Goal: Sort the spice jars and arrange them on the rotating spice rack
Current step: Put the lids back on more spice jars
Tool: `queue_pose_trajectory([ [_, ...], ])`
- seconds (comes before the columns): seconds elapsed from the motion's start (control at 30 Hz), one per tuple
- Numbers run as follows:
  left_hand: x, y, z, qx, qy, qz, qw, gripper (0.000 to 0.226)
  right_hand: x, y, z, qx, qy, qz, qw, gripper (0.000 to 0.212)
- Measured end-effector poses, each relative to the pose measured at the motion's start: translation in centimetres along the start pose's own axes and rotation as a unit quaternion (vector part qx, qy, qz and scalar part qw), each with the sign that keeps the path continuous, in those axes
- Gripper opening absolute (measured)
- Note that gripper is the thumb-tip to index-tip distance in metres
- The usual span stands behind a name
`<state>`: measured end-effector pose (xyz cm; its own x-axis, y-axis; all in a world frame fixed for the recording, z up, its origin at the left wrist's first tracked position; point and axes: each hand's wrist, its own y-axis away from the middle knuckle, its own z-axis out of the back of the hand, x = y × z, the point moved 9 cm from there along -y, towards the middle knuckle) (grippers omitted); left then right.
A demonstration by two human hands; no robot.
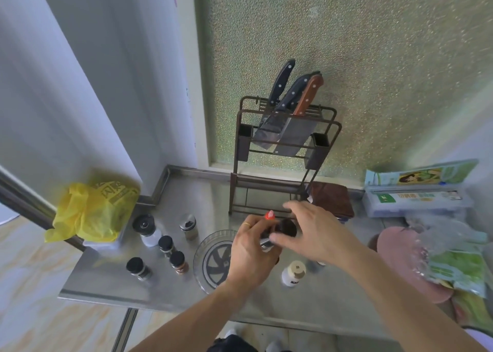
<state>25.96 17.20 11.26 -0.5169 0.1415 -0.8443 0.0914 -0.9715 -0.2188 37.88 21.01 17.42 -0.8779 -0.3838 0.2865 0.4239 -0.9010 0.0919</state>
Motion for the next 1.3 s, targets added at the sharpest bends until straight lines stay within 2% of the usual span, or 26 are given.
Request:
queue_pose_trajectory([
  [0.07,0.1,-0.2,0.0,-0.002,-0.003,0.004,1.0,0.039,0.3,0.0,-0.3,0.011,-0.027,0.027,0.999,0.058],
  [0.13,0.2,-0.3,-0.2,0.003,-0.008,0.006,1.0,0.037,-0.3,-0.2,-0.1,-0.005,0.015,0.003,1.0,0.044],
  [0.2,0.3,-0.4,-0.5,0.01,-0.009,0.007,1.0,0.036,-1.1,-0.1,0.0,-0.007,0.01,-0.023,1.0,0.059],
  [0.27,0.4,-0.5,-0.7,0.012,-0.005,0.01,1.0,0.038,-1.1,0.0,-0.4,0.014,-0.054,0.003,0.998,0.064],
  [0.33,0.3,-0.7,-0.8,0.009,-0.001,0.008,1.0,0.037,-0.8,0.1,-0.4,0.009,-0.056,0.029,0.998,0.049],
  [0.37,0.2,-0.8,-0.9,0.008,0.001,0.002,1.0,0.036,-1.0,-0.1,-0.1,-0.011,-0.04,0.018,0.999,0.037],
  [0.4,0.0,-0.8,-1.1,0.01,0.001,-0.005,1.0,0.034,-1.4,-0.2,0.4,-0.034,-0.021,-0.004,0.999,0.034],
  [0.47,-0.3,-0.8,-1.9,0.023,-0.007,-0.02,1.0,0.03,-2.2,-0.3,1.0,-0.054,-0.024,-0.035,0.998,0.046],
  [0.57,-0.3,-1.2,-2.8,0.03,-0.011,-0.02,0.999,0.035,-3.1,-0.3,0.6,0.008,-0.108,-0.025,0.994,0.051],
  [0.67,-0.4,-2.1,-3.2,0.025,-0.009,-0.014,1.0,0.035,-4.2,-0.6,0.7,-0.011,-0.108,-0.033,0.993,0.034],
  [0.8,-1.5,-3.6,-4.4,0.012,-0.013,-0.019,1.0,0.026,-6.5,-1.3,1.2,-0.058,-0.107,-0.07,0.99,0.034],
  [0.9,-1.2,-4.7,-6.0,0.016,-0.024,-0.011,1.0,0.027,-8.1,-1.8,1.0,-0.064,-0.102,-0.086,0.989,0.033],
  [1.07,1.4,-4.4,-9.4,0.116,-0.016,0.02,0.993,0.051,-11.3,-1.9,-2.7,-0.05,-0.112,-0.137,0.983,0.037],
  [1.17,3.2,-3.1,-11.2,0.172,-0.028,0.04,0.984,0.055,-12.8,-2.2,-6.8,-0.023,-0.074,-0.167,0.983,0.036],
  [1.3,5.3,-1.6,-13.7,0.217,-0.05,0.081,0.972,0.065,-14.2,-2.5,-12.2,0.017,-0.054,-0.203,0.978,0.022],
])
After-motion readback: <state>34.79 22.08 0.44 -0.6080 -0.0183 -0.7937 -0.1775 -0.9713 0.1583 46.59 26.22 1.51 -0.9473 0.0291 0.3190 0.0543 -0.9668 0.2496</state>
